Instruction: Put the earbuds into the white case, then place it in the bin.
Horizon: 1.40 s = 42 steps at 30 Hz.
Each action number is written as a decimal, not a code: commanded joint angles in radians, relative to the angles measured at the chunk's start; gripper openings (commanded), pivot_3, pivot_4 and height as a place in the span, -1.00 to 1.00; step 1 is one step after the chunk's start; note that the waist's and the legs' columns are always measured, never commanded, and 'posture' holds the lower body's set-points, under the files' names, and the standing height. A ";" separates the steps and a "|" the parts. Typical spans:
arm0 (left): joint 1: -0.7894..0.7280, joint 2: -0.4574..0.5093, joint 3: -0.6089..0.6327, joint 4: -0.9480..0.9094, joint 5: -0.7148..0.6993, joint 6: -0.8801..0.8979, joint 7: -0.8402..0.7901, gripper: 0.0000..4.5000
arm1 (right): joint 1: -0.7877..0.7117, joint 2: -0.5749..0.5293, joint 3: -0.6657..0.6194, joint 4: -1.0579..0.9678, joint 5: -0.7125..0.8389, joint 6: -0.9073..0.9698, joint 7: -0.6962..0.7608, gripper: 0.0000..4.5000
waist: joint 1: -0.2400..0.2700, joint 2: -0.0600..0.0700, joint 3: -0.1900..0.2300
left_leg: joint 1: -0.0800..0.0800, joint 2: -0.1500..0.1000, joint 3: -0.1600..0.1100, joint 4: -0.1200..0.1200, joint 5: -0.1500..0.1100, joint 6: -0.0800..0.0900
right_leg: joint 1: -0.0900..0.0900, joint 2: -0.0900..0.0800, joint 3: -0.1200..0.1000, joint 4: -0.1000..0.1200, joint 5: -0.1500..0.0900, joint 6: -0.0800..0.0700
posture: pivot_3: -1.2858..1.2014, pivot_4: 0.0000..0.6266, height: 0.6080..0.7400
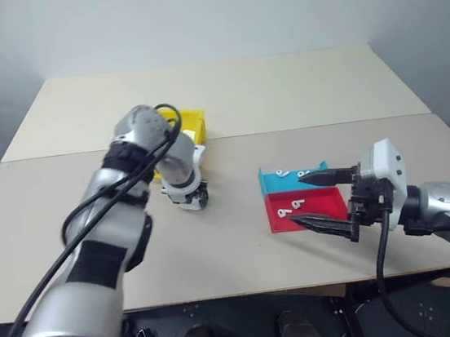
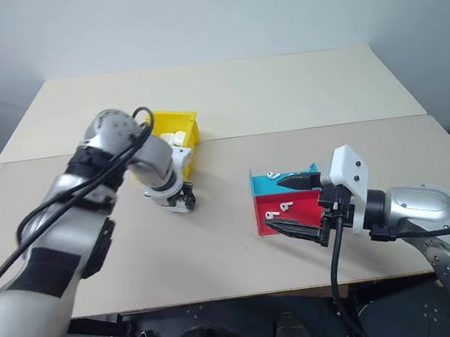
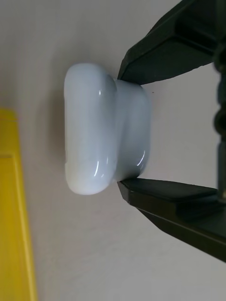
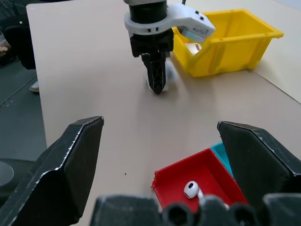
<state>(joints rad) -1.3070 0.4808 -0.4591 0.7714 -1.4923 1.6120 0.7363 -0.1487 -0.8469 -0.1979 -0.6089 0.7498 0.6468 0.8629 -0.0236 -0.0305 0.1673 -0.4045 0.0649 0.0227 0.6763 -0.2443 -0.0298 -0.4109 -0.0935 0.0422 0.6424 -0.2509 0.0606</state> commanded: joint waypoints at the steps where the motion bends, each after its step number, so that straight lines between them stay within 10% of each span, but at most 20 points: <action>1: 0.077 0.229 -0.074 -0.358 -0.271 0.002 -0.034 0.22 | -0.007 0.000 -0.020 -0.030 0.005 -0.027 0.002 1.00 | -0.004 0.000 0.000 | -0.001 0.000 0.000 0.000 0.000 0.000 | -0.001 0.000 0.000 0.000 0.000 0.000 | 0.03 -0.52 1.00; 7: 0.202 0.564 0.014 -0.769 -0.459 0.002 -0.340 0.22 | -0.011 0.000 -0.024 -0.011 -0.001 -0.039 0.016 1.00 | 0.020 0.000 0.000 | -0.006 0.000 0.001 0.000 0.003 -0.005 | -0.008 -0.001 0.001 0.003 0.000 0.000 | 0.03 -0.52 1.00; 12: 0.442 0.630 0.368 -1.081 -0.223 -0.153 -0.721 0.22 | -0.035 -0.004 -0.019 0.010 -0.004 -0.044 0.026 1.00 | 0.032 0.000 0.000 | -0.005 0.000 0.002 0.000 0.003 -0.005 | -0.006 -0.001 0.000 0.002 0.000 0.000 | 0.03 -0.52 1.00; 16: 0.736 0.561 0.591 -1.266 0.121 -0.526 -1.046 0.22 | -0.052 -0.014 -0.030 0.018 -0.002 -0.041 0.033 1.00 | 0.034 0.001 0.000 | -0.002 0.001 0.004 -0.002 0.003 -0.005 | -0.004 0.000 0.001 0.000 0.000 -0.001 | 0.03 -0.52 1.00; 30: 0.842 0.259 0.536 -1.119 0.617 -1.237 -1.945 0.22 | -0.108 -0.211 0.005 0.080 -0.072 0.061 0.059 1.00 | 0.032 0.001 -0.001 | 0.001 0.002 0.003 0.002 0.000 0.001 | 0.003 0.001 0.000 -0.003 0.000 -0.002 | 0.03 -0.52 1.00; 37: 0.811 0.168 0.474 -1.080 0.725 -1.361 -2.038 0.22 | -0.231 -0.324 0.200 0.139 -0.203 0.082 0.146 1.00 | 0.031 0.001 0.000 | 0.001 0.002 0.003 0.002 -0.001 0.002 | 0.003 0.001 0.000 -0.005 0.000 -0.002 | 0.03 -0.52 1.00; 42: 0.842 0.138 0.460 -1.103 0.755 -1.386 -2.054 0.22 | -0.355 -0.290 0.409 0.210 -0.381 0.021 0.199 0.43 | 0.023 0.001 0.000 | 0.001 0.002 0.003 0.002 -0.001 0.002 | 0.003 0.001 0.000 -0.004 0.000 -0.001 | 0.03 -0.52 1.00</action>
<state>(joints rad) -0.4651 0.6214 -0.0057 -0.3005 -0.7438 0.2534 -1.3118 -0.4706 -1.1442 0.1807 -0.4072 0.4222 0.6977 1.0468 -0.0002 -0.0298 0.1668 -0.4035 0.0673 0.0258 0.6785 -0.2457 -0.0273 -0.4077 -0.0926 0.0421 0.6384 -0.2510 0.0594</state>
